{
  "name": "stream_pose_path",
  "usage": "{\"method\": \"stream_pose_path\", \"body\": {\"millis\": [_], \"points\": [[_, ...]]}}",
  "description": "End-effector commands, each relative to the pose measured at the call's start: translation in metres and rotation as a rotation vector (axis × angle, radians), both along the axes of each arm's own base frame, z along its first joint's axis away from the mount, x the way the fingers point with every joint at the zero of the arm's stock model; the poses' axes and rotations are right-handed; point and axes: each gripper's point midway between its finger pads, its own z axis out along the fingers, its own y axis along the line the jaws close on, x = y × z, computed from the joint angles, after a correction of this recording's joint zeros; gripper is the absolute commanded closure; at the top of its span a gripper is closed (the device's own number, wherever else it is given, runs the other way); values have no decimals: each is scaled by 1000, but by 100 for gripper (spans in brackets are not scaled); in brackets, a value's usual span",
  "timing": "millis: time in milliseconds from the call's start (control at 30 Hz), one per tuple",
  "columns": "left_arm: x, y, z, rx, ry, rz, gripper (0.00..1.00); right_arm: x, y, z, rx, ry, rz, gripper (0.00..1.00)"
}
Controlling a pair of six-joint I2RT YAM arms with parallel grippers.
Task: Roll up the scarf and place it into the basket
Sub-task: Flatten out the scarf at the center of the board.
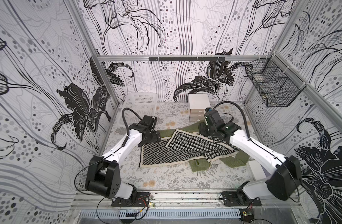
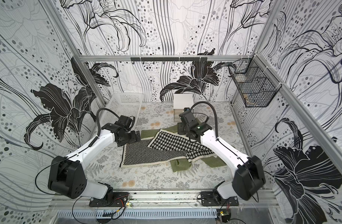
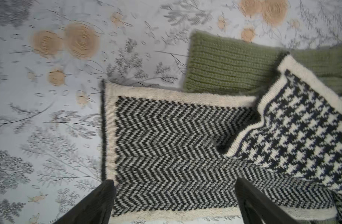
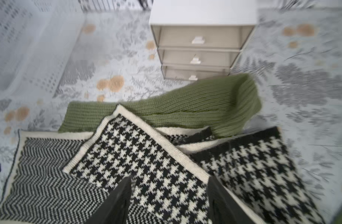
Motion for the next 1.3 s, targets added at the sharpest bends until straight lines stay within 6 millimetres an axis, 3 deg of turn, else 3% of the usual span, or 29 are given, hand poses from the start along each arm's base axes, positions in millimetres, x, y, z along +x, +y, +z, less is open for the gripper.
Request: {"method": "stream_pose_path", "body": {"millis": [0, 133, 233, 400, 600, 733, 800, 933, 1033, 1133, 1267], "points": [[15, -8, 20, -57, -78, 24, 1, 18, 55, -15, 113, 65, 265, 35], [15, 16, 27, -146, -86, 135, 1, 38, 98, -50, 169, 173, 392, 35], [14, 35, 33, -266, -80, 203, 1, 52, 115, -72, 172, 213, 424, 35], [10, 60, 39, -244, -84, 252, 1, 63, 141, -103, 87, 245, 463, 35], [6, 71, 39, -235, -100, 266, 1, 68, 146, -138, -89, 247, 432, 53], [3, 73, 36, -231, -90, 267, 1, 66, 140, -153, -140, 280, 420, 57], [2, 73, 34, -229, -87, 268, 1, 66, 136, -154, -162, 279, 407, 68], [2, 73, 34, -232, -91, 272, 1, 66, 130, -147, -184, 261, 398, 100], [1, 74, 34, -231, -93, 276, 1, 67, 125, -126, -178, 204, 384, 100], [1, 75, 35, -224, -101, 279, 1, 56, 117, -83, -167, 105, 355, 100], [6, 71, 41, -250, -123, 268, 1, 37, 91, -19, -217, -65, 279, 100]]}}
